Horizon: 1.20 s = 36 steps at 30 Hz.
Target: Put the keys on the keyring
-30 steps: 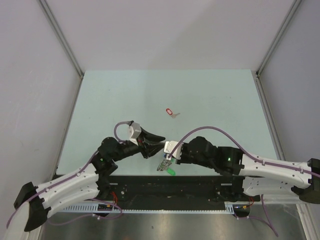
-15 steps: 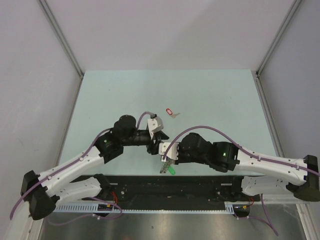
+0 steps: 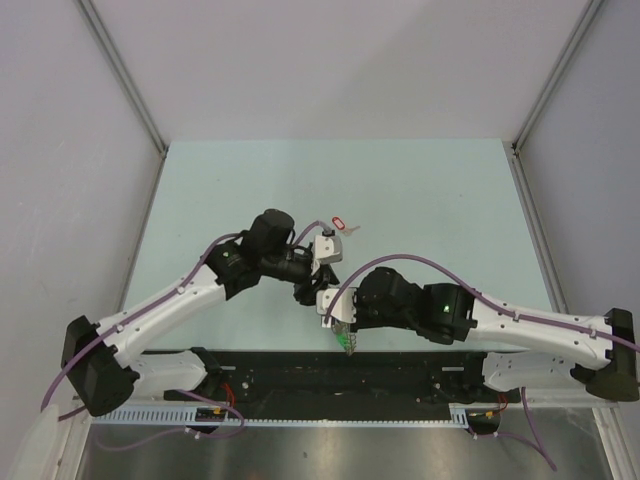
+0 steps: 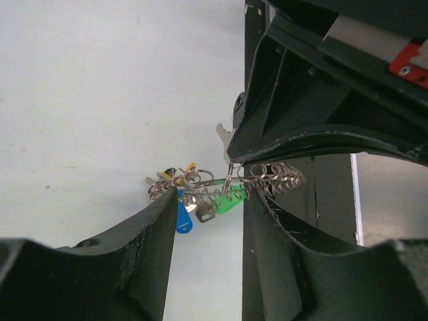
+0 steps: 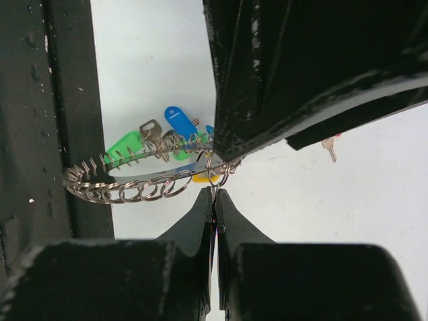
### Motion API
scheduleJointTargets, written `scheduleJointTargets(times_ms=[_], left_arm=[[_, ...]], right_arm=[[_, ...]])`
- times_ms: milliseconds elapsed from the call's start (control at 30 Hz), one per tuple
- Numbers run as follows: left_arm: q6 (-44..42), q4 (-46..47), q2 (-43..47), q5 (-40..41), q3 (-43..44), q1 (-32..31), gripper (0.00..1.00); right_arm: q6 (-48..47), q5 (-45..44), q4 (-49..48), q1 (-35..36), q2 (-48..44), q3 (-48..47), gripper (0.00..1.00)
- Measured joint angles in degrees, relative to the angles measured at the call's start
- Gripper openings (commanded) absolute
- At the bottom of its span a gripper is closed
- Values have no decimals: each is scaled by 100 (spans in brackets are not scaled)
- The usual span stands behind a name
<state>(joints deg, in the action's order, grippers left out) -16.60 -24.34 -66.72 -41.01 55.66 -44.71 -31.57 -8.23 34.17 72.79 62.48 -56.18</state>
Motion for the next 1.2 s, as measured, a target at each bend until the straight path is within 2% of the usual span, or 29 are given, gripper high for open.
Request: scheduleJointTargets(times_ms=[233,833,900,1033,1200], left_arm=[[-105,-168,-319,-214,0,0,49],[-28,-37,-778,-393,26,-157,27],[-28,-26,-787,-413,33,-166,23],[11,-17,-787,-446,48,-212,0],[20,-22,-785,-413,50,-243,0]], right_arm=[[-2,17,0,26,55,-11,0],[-2,17,2,28,98,-11,0],[-2,15,2,31,103,-11,0],[-4,11,7,37,118,-11,0],[0,-28,37,37,127,-17,0]])
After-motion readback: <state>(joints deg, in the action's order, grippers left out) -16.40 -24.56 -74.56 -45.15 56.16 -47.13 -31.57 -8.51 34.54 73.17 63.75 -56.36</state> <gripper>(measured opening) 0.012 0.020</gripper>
